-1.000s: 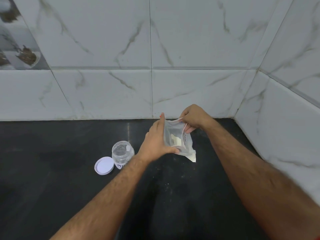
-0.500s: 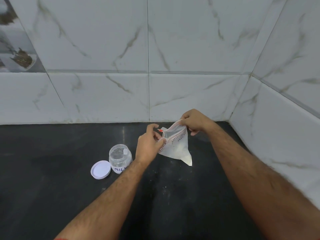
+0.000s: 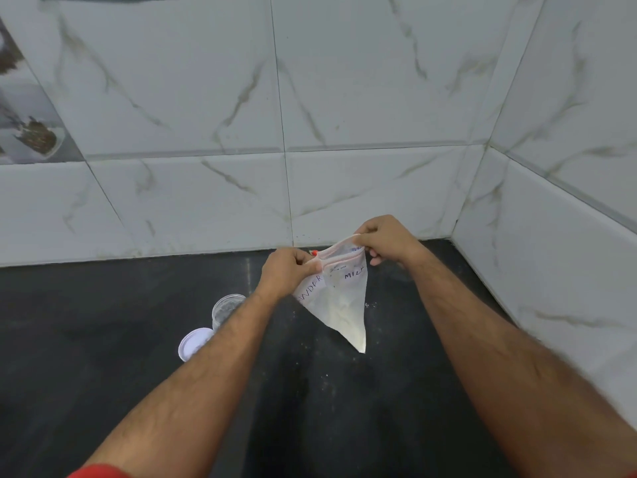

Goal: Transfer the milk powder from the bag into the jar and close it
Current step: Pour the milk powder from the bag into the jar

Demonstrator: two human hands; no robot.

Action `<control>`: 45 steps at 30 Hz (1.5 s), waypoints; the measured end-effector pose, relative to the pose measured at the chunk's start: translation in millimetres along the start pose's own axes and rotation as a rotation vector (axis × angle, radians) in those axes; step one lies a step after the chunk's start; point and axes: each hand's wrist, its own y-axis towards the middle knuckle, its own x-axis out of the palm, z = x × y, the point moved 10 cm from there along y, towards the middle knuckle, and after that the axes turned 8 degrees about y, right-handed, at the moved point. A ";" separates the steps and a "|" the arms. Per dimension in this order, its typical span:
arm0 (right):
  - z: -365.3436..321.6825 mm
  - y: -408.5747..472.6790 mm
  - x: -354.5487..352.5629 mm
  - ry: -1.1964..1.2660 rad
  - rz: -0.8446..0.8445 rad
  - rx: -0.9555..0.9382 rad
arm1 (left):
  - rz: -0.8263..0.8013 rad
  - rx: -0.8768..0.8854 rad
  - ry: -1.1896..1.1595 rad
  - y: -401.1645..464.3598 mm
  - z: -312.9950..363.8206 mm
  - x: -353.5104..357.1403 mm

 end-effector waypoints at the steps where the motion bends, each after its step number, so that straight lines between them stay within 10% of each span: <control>1: 1.5 -0.5 -0.1 0.035 -0.015 0.003 | -0.005 -0.001 0.042 4.1 2.7 -4.1; 8: 43.0 -10.3 -6.4 0.718 0.041 0.149 | -0.076 0.186 0.163 17.5 49.3 -37.6; 13: 98.3 -14.4 -0.6 0.665 0.216 0.323 | 0.027 0.385 0.304 10.3 84.7 -60.4; 24: 100.3 -11.9 39.4 1.078 0.144 0.365 | 0.057 0.341 -0.150 6.5 78.4 -98.0; 45: -31.1 -12.6 -39.6 0.522 0.272 -0.132 | 0.106 0.026 -0.210 5.9 -52.8 -95.0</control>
